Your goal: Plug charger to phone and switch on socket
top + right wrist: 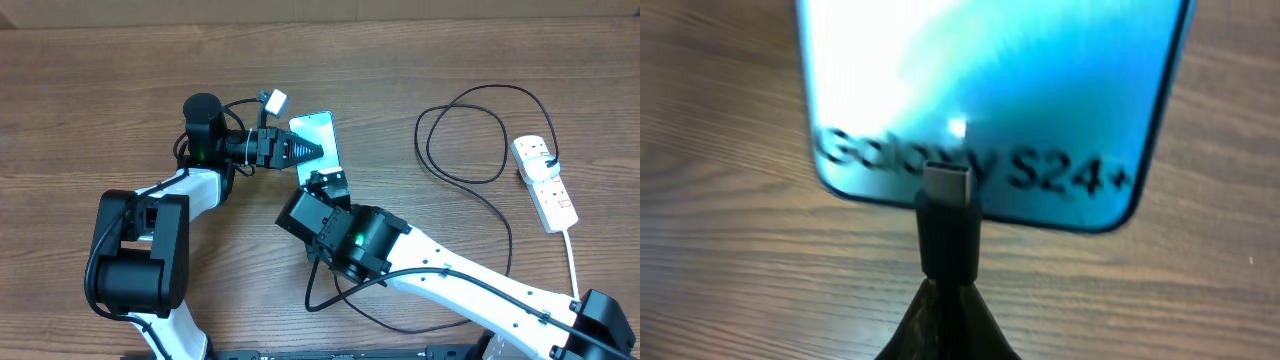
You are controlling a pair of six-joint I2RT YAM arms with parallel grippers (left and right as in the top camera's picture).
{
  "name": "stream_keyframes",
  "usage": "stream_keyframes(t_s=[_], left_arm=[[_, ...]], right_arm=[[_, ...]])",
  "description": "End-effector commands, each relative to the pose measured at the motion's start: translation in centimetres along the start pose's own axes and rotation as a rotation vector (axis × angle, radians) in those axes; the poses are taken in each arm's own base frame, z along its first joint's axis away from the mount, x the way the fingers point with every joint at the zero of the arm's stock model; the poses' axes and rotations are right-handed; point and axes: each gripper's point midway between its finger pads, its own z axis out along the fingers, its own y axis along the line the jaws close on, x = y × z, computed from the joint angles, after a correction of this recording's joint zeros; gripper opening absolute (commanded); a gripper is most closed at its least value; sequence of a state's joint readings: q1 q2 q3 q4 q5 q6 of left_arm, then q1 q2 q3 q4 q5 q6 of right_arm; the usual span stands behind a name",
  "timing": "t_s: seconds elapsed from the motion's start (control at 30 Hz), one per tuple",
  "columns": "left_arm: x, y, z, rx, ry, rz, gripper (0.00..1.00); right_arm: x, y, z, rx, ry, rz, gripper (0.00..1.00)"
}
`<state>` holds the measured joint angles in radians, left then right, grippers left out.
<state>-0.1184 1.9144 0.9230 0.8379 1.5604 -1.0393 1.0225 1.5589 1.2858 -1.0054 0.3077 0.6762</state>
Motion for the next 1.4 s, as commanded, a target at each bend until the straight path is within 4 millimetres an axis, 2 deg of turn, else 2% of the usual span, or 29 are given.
stream_keyframes(t_s=[0.0, 0.17, 0.27, 0.47, 0.83, 1.2, 1.37], left_arm=[[0.2, -0.7, 0.5, 0.015, 0.029, 0.045, 0.04], [0.2, -0.7, 0.5, 0.015, 0.029, 0.044, 0.04], [0.2, -0.7, 0.5, 0.015, 0.029, 0.045, 0.04], [0.2, -0.7, 0.5, 0.015, 0.029, 0.039, 0.04], [0.2, -0.7, 0.5, 0.014, 0.029, -0.004, 0.04], [0.2, -0.7, 0.5, 0.013, 0.030, -0.088, 0.04], [0.2, -0.7, 0.5, 0.013, 0.030, -0.092, 0.04]], right_arm=[[-1.1, 0.5, -0.9, -0.016, -0.035, -0.020, 0.04], [1.4, 0.0, -1.0, -0.015, 0.080, -0.043, 0.04], [2.2, -0.4, -1.1, -0.007, 0.118, -0.052, 0.04], [3.4, 1.7, -1.4, -0.130, 0.187, -0.119, 0.04], [3.0, 1.8, -1.2, -0.137, 0.176, -0.116, 0.04], [1.4, -0.3, -0.5, -0.110, 0.171, -0.043, 0.04], [1.3, -0.3, -0.5, -0.112, 0.173, -0.038, 0.04]])
